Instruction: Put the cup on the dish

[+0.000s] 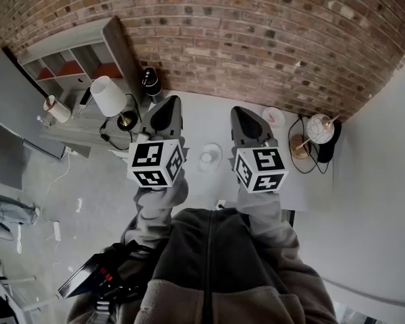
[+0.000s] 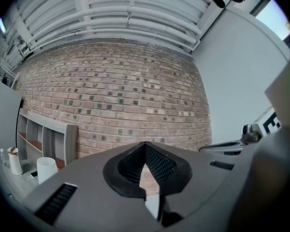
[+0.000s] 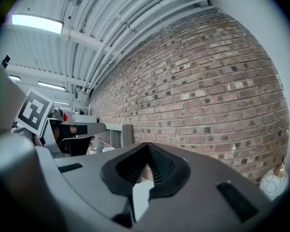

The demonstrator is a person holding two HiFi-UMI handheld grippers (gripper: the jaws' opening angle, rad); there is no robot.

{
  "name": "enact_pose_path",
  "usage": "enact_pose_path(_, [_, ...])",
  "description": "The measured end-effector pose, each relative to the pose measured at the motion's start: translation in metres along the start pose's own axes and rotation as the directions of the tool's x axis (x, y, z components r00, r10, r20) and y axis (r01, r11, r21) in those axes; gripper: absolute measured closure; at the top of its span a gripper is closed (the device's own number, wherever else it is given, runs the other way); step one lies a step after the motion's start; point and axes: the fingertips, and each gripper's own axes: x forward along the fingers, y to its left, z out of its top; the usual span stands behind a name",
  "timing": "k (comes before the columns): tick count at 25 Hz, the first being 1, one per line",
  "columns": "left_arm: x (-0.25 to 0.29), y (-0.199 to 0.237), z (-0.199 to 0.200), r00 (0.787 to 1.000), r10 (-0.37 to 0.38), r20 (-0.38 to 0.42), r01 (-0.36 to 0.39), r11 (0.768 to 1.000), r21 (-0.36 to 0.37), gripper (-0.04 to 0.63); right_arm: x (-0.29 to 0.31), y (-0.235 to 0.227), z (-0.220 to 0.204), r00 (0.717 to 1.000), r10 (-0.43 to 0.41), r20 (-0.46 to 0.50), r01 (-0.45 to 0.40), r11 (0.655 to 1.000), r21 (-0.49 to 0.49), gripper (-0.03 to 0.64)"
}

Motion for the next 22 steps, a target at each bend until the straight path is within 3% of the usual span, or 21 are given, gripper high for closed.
enact_pose_path(6, [0.004,0.005,0.006,1.0,-0.001,0.016,0.001,1.0,-0.002,0.591,0.007,0.001,0.008,1.0,0.016,0.021,-0.015,1.0,-0.012,0.615])
enact_pose_path(22, [0.016,0.002,0.013,0.996,-0.085,0.038,0.088,0.993,-0.083,0.591,0.022,-0.003,0.015,0.999,0.03,0.038,-0.029,0.999,-0.022,0.615])
